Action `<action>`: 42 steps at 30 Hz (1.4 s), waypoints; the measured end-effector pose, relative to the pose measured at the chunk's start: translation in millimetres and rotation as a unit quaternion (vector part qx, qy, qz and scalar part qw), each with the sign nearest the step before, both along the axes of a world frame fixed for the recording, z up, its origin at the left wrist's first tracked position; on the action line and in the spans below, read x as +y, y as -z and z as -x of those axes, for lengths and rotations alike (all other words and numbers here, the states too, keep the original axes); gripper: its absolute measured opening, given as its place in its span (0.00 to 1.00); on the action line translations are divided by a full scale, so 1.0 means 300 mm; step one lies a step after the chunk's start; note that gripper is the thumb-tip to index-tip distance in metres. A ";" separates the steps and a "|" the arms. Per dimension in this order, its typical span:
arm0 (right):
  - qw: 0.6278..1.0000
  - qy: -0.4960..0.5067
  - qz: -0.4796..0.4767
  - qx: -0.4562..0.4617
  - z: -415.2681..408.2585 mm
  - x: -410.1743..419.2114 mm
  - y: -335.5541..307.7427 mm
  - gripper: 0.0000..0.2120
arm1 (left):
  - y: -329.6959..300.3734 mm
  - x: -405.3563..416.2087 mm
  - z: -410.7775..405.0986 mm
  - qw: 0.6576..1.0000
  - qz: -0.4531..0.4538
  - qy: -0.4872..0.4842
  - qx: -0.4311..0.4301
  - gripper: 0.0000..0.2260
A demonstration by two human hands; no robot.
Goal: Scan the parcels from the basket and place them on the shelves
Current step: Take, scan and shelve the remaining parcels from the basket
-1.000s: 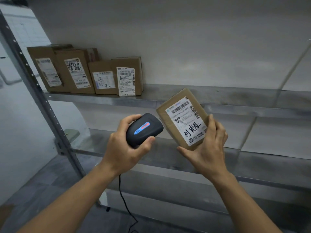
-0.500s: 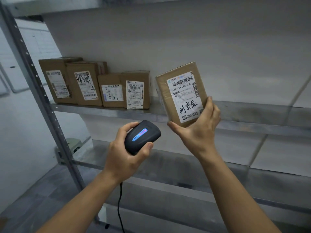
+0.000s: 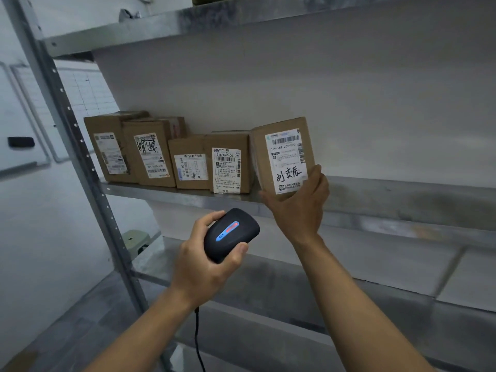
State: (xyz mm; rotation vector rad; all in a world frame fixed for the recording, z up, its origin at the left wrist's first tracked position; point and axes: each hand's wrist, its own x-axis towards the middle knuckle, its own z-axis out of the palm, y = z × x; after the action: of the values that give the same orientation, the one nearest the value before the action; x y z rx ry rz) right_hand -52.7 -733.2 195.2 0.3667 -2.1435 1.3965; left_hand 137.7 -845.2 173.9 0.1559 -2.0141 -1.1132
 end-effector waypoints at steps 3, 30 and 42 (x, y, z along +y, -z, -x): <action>1.000 0.009 0.000 -0.024 0.044 -0.028 0.009 0.66 | 0.004 -0.008 0.018 1.000 -0.003 0.002 -0.004 0.31; 0.996 -0.042 -0.071 0.023 0.105 0.020 0.025 0.26 | 0.026 -0.036 0.058 1.000 0.001 0.017 -0.008 0.27; 0.995 -0.027 -0.099 -0.007 -0.075 0.271 0.100 0.23 | 0.102 0.077 0.105 0.993 -0.039 0.108 -0.008 0.26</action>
State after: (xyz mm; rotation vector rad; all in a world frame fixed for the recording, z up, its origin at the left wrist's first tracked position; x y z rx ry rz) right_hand -30.2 -651.8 165.2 0.4956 -2.3049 1.2219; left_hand 106.1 -822.2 143.5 -0.0135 -2.0384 -1.3308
